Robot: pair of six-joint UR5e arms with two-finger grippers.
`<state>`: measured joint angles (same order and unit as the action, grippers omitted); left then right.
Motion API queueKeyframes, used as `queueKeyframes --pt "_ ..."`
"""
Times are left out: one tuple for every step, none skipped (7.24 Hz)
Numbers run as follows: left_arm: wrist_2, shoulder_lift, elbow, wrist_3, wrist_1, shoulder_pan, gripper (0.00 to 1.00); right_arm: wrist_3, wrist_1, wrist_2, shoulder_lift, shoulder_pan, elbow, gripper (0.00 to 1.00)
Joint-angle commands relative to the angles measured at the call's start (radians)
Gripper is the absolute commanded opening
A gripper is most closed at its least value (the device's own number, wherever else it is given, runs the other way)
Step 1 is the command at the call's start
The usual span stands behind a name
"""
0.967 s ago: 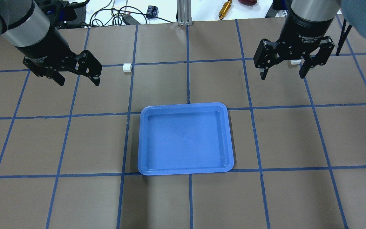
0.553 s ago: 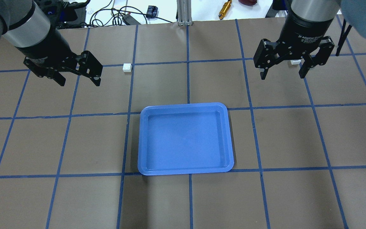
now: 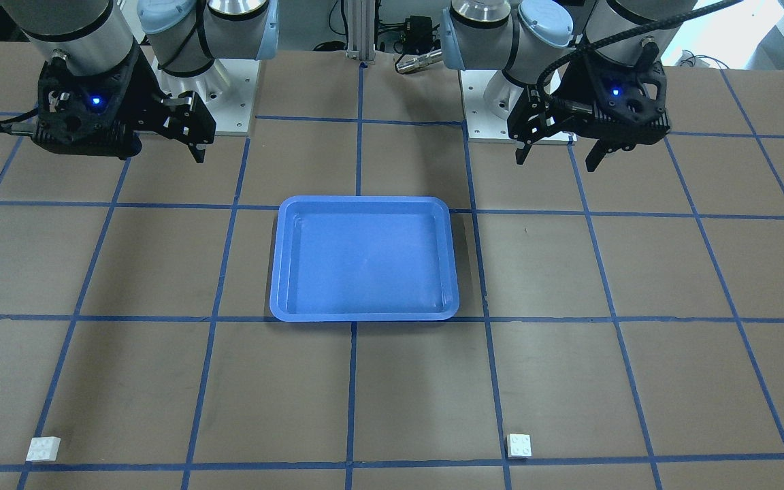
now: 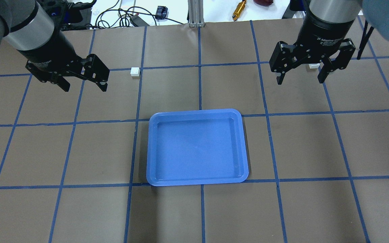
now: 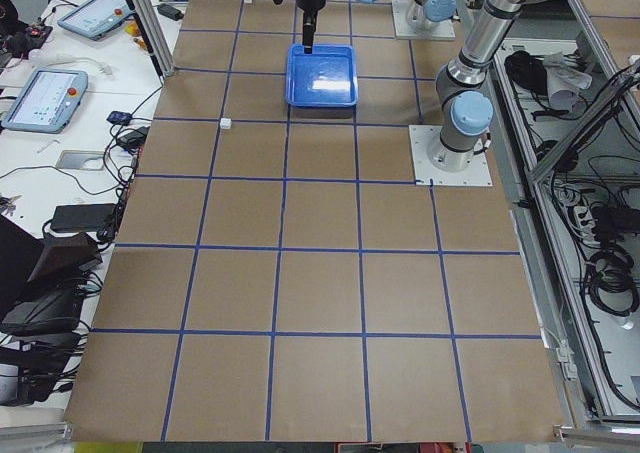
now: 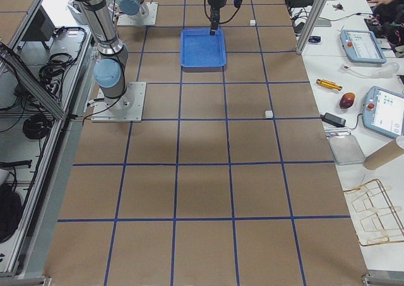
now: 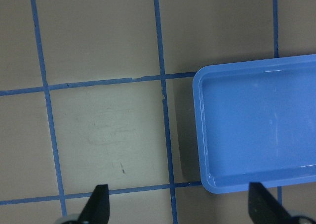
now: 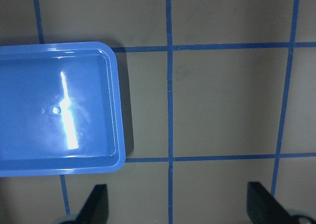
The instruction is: Assemble white blocks and place on blue tray
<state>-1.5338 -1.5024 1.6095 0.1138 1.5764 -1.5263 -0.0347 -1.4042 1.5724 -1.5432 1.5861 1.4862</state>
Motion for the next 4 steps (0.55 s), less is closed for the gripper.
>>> queueKeyframes --pt "0.000 -0.024 -0.011 -0.008 -0.001 0.001 1.00 -0.001 0.001 0.000 0.000 0.000 -0.001 1.00" --pt "-0.002 -0.071 -0.049 -0.009 -0.024 0.006 1.00 0.001 0.002 0.001 0.000 -0.001 -0.001 1.00" --pt "0.003 -0.160 -0.100 -0.032 -0.045 0.006 1.00 0.004 0.001 0.015 -0.005 -0.003 -0.003 1.00" --pt "0.001 -0.244 -0.153 -0.032 -0.080 0.006 1.00 0.000 -0.001 0.037 -0.005 0.000 -0.001 1.00"
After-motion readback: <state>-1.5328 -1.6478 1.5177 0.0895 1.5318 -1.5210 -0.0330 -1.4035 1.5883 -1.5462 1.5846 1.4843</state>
